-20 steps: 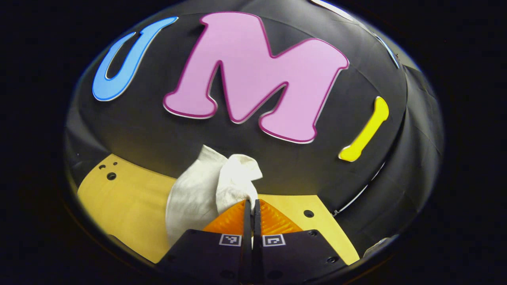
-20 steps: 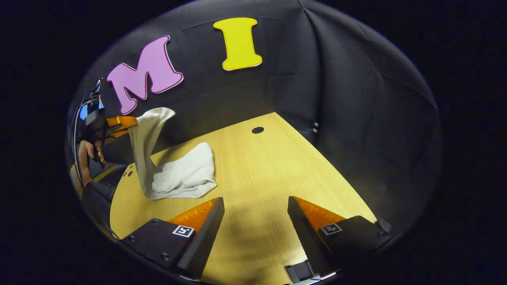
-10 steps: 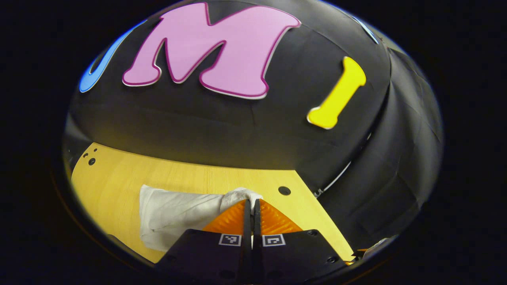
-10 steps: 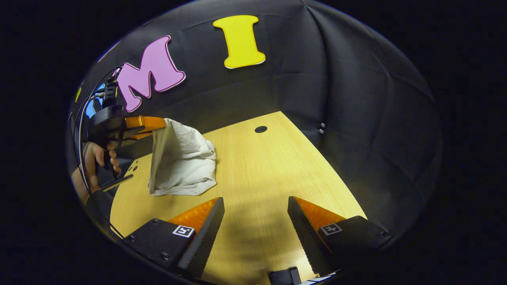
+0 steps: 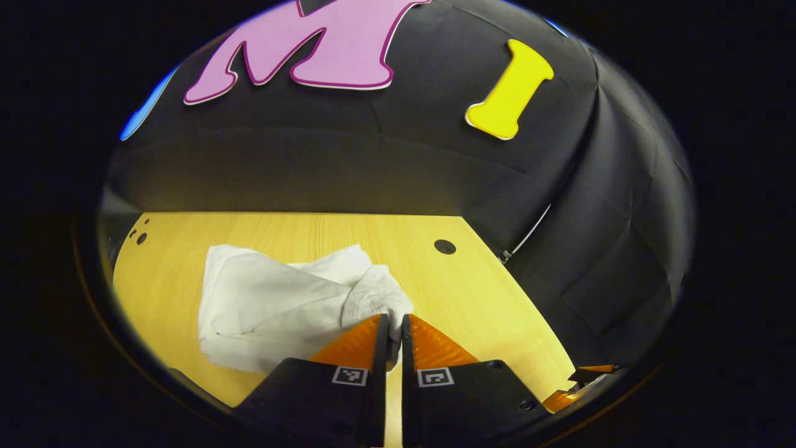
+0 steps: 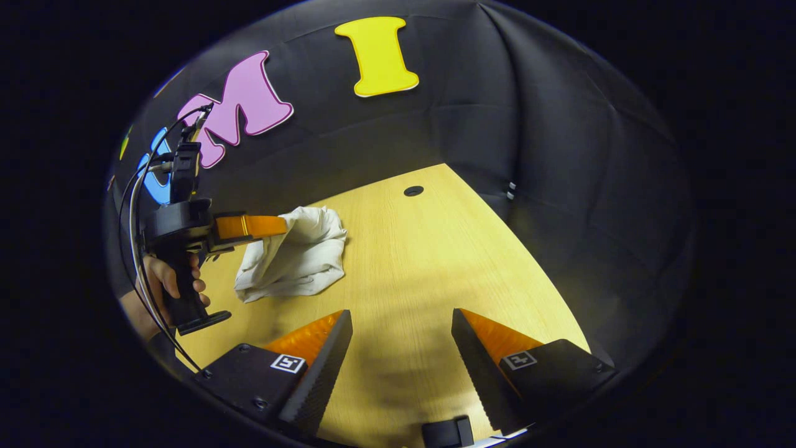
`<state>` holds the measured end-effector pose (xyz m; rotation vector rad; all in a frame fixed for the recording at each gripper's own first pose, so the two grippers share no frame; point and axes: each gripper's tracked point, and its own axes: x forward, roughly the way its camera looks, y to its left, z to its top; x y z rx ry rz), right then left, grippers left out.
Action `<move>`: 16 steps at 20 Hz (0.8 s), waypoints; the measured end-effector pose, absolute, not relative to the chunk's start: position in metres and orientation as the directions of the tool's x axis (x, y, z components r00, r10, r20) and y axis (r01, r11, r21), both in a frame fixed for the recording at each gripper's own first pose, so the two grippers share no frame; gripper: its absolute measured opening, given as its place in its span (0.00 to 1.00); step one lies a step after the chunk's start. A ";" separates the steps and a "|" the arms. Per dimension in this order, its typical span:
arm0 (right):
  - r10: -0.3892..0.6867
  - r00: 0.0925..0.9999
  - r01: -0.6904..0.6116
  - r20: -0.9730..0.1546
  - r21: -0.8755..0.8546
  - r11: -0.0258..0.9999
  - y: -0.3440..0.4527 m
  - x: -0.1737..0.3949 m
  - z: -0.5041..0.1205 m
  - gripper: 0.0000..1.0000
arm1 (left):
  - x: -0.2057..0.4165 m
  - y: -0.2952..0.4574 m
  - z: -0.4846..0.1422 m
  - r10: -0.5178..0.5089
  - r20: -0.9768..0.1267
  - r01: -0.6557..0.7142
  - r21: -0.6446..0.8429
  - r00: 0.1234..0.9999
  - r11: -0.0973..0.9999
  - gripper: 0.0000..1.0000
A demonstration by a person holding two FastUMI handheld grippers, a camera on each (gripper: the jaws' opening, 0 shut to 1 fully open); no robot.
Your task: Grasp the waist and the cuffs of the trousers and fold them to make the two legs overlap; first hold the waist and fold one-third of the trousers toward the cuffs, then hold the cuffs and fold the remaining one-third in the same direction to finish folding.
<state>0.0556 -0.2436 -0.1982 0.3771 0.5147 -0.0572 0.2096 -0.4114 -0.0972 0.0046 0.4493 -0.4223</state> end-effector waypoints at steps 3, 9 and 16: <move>0.038 0.869 0.145 -0.493 0.329 0.933 -0.238 0.053 -0.200 0.99 | 0.202 -0.399 -0.102 -0.391 -0.424 0.382 -0.109 0.817 0.918 0.30; 0.029 0.895 0.129 -0.446 0.320 0.939 -0.222 0.056 -0.178 0.98 | 0.177 -0.360 -0.098 -0.379 -0.399 0.378 -0.084 0.835 0.922 0.70; 0.015 0.933 0.126 -0.360 0.365 0.923 -0.183 0.039 -0.117 0.98 | 0.115 -0.276 -0.059 -0.317 -0.292 0.326 -0.021 0.902 0.945 0.95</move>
